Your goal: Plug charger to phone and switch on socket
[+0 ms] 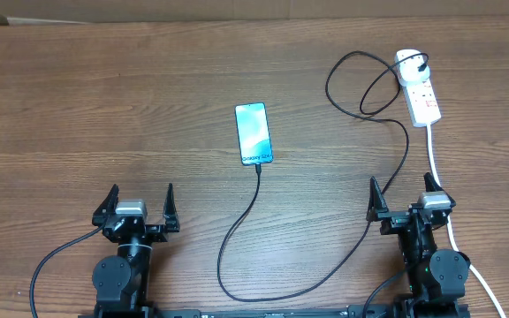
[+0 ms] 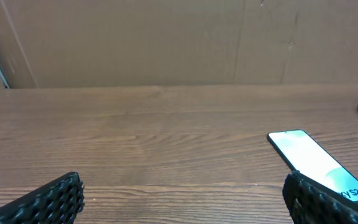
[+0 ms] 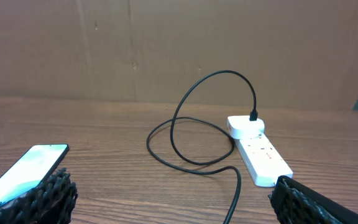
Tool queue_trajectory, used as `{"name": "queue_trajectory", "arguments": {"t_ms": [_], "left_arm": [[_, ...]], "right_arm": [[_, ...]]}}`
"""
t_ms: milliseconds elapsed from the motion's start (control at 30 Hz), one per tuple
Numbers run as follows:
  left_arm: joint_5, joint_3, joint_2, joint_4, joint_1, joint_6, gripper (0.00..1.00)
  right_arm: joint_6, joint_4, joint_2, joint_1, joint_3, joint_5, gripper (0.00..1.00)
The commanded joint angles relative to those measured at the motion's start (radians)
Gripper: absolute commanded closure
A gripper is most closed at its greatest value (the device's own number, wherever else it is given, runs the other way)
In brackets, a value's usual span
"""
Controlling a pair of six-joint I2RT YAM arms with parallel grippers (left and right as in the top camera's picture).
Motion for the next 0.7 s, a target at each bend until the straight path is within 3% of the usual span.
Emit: {"name": "queue_trajectory", "arguments": {"t_ms": [0, 667], "left_arm": [[-0.007, -0.003, -0.010, -0.003, -0.002, -0.021, 0.01], [-0.002, -0.003, -0.009, 0.002, -0.002, -0.057, 0.00]], "right_arm": [[0.006, 0.006, -0.009, 0.008, -0.010, 0.010, 0.00], [0.006, 0.006, -0.009, 0.008, -0.010, 0.010, 0.00]]}}
